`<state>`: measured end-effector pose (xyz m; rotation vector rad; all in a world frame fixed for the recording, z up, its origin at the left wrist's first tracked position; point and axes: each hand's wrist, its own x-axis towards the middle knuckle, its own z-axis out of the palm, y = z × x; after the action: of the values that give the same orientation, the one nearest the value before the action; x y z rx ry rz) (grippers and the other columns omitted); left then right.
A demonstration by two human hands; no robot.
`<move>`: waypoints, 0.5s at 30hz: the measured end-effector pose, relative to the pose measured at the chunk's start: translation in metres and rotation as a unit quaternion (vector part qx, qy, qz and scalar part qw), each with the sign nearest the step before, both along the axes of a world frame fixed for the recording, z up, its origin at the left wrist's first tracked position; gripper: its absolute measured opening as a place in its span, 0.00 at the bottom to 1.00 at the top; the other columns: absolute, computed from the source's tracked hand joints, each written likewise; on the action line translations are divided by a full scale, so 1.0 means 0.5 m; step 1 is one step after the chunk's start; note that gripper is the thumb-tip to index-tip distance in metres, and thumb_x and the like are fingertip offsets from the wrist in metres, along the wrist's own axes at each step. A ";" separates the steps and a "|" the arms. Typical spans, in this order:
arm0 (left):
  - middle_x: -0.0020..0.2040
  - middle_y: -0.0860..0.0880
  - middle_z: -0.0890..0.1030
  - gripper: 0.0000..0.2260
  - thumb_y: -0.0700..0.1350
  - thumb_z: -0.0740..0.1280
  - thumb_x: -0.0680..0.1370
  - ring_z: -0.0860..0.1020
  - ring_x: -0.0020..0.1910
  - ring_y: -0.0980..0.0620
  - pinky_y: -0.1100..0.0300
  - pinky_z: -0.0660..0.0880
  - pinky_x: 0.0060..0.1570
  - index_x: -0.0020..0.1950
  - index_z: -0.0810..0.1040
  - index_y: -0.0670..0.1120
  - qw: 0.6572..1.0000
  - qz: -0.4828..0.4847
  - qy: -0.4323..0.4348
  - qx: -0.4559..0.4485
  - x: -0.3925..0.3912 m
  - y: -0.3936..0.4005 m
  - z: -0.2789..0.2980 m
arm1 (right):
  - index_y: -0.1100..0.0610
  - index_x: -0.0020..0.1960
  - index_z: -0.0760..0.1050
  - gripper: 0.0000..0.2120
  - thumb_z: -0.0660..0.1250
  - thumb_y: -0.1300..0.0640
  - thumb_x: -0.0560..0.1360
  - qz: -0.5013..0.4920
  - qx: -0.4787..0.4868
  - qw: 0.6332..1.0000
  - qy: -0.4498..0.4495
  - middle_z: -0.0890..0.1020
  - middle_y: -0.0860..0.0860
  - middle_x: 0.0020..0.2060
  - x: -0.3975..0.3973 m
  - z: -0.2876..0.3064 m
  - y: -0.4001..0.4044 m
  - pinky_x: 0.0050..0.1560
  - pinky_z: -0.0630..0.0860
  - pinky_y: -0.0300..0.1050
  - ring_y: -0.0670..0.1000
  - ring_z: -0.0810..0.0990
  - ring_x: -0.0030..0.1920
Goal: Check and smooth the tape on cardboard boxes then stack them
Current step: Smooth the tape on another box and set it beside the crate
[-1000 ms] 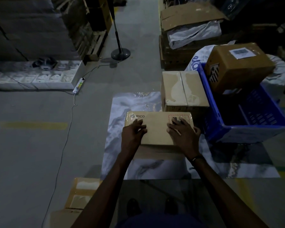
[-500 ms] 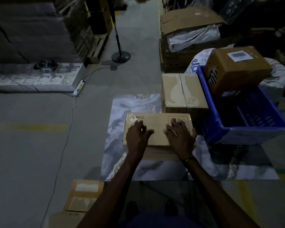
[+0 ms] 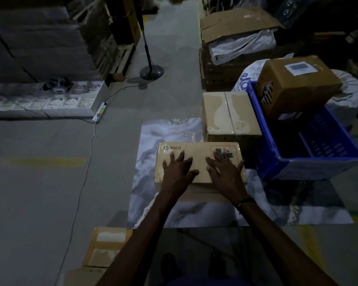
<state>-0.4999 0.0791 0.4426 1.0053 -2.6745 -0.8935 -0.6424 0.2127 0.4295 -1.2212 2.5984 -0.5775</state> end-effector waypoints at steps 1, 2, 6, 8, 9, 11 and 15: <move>0.81 0.46 0.61 0.24 0.57 0.68 0.81 0.49 0.82 0.40 0.33 0.46 0.77 0.75 0.74 0.50 0.999 0.001 0.022 0.029 0.006 -0.004 -0.003 | 0.42 0.75 0.71 0.19 0.58 0.45 0.85 0.001 -0.021 1.000 -0.006 0.65 0.46 0.79 -0.003 -0.001 0.004 0.75 0.35 0.73 0.52 0.53 0.82; 0.81 0.46 0.61 0.23 0.56 0.69 0.80 0.48 0.82 0.41 0.34 0.45 0.77 0.74 0.74 0.50 0.998 0.007 0.042 0.056 0.010 -0.007 -0.005 | 0.43 0.74 0.72 0.19 0.59 0.45 0.84 -0.001 -0.036 0.999 -0.008 0.66 0.46 0.78 -0.005 -0.003 0.009 0.75 0.36 0.73 0.52 0.55 0.81; 0.81 0.45 0.62 0.22 0.53 0.69 0.80 0.48 0.82 0.43 0.37 0.43 0.78 0.73 0.76 0.49 0.995 0.015 0.061 0.081 0.015 -0.004 0.000 | 0.45 0.73 0.74 0.18 0.60 0.46 0.84 -0.002 -0.059 0.998 -0.016 0.69 0.47 0.77 -0.005 -0.010 0.010 0.75 0.34 0.69 0.53 0.56 0.81; 0.81 0.45 0.62 0.21 0.53 0.69 0.81 0.50 0.82 0.41 0.35 0.46 0.77 0.73 0.76 0.48 0.997 0.008 0.034 0.063 0.009 -0.002 0.008 | 0.45 0.72 0.74 0.18 0.60 0.46 0.84 -0.005 -0.066 0.998 -0.019 0.69 0.47 0.76 -0.005 -0.013 0.009 0.75 0.33 0.68 0.52 0.56 0.81; 0.81 0.45 0.62 0.21 0.53 0.68 0.81 0.51 0.82 0.40 0.34 0.48 0.77 0.73 0.76 0.49 0.999 0.003 0.012 0.042 0.005 -0.001 0.014 | 0.45 0.72 0.75 0.18 0.61 0.46 0.84 -0.005 -0.071 0.997 -0.015 0.70 0.47 0.76 -0.004 -0.015 0.010 0.75 0.33 0.68 0.52 0.57 0.81; 0.80 0.48 0.65 0.17 0.52 0.66 0.82 0.55 0.81 0.39 0.31 0.54 0.74 0.70 0.77 0.50 0.998 -0.023 -0.050 -0.008 -0.009 0.006 0.029 | 0.46 0.70 0.76 0.17 0.61 0.46 0.84 0.002 -0.085 0.996 0.006 0.72 0.47 0.75 -0.001 -0.024 0.015 0.75 0.34 0.71 0.52 0.60 0.80; 0.78 0.48 0.68 0.16 0.49 0.64 0.84 0.56 0.80 0.37 0.28 0.57 0.72 0.72 0.73 0.49 0.987 -0.055 -0.145 -0.053 -0.030 0.021 0.045 | 0.48 0.69 0.78 0.16 0.61 0.46 0.84 0.013 -0.110 0.994 0.002 0.74 0.48 0.73 0.000 -0.031 0.019 0.75 0.31 0.67 0.50 0.63 0.79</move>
<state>-0.5147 0.0899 0.4650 1.0429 -3.0083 -0.6592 -0.6426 0.2222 0.4139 -1.3174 2.5730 -0.8754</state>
